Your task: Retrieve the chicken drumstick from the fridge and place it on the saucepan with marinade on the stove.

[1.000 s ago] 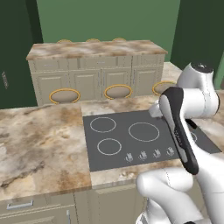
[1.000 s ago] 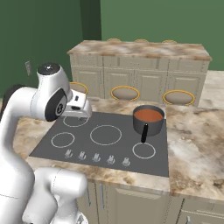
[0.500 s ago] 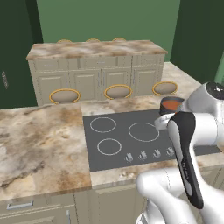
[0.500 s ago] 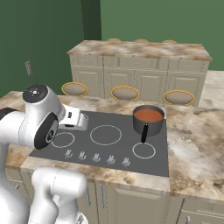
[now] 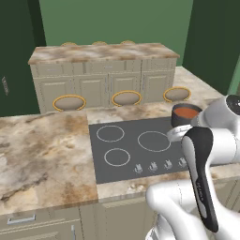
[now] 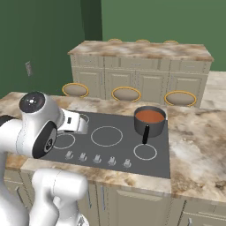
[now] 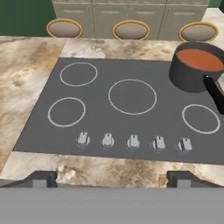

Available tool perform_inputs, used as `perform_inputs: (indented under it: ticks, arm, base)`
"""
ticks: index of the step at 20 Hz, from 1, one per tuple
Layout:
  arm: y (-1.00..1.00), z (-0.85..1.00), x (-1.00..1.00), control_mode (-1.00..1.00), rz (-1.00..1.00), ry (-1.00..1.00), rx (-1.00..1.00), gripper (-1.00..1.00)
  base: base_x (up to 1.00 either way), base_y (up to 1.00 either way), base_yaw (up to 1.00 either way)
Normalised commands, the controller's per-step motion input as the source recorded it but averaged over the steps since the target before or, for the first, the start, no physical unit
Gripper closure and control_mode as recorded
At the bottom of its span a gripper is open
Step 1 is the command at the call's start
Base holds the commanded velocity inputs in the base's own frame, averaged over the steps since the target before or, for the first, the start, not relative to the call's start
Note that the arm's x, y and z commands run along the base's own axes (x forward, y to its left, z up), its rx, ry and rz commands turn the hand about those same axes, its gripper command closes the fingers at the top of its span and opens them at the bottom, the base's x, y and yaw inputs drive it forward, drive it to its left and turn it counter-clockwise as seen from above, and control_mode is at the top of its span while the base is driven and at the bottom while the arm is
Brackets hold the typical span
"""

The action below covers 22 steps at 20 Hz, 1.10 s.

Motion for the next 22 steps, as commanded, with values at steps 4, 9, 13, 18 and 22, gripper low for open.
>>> perform_inputs:
  ticks: [4, 9, 13, 18, 22]
  arm:
    - [0.0, 0.0, 0.0, 1.0, 0.0, 0.0, 0.0, -1.0]
    - [0.0, 0.0, 0.0, 1.0, 0.0, 0.0, 0.0, -1.0]
    - [0.0, 0.0, 0.0, 1.0, 0.0, 0.0, 0.0, -1.0]
    - [0.0, 0.0, 0.0, 1.0, 0.0, 0.0, 0.0, -1.0]
    - [0.0, 0.0, 0.0, 1.0, 0.0, 0.0, 0.0, -1.0]
  base:
    - [-0.44, -0.17, 0.0]
    - [-0.84, -0.41, 0.0]
    - [-0.82, -0.32, -0.03]
    - [-0.62, -0.3, -0.25]
    - [-0.37, -0.27, -0.44]
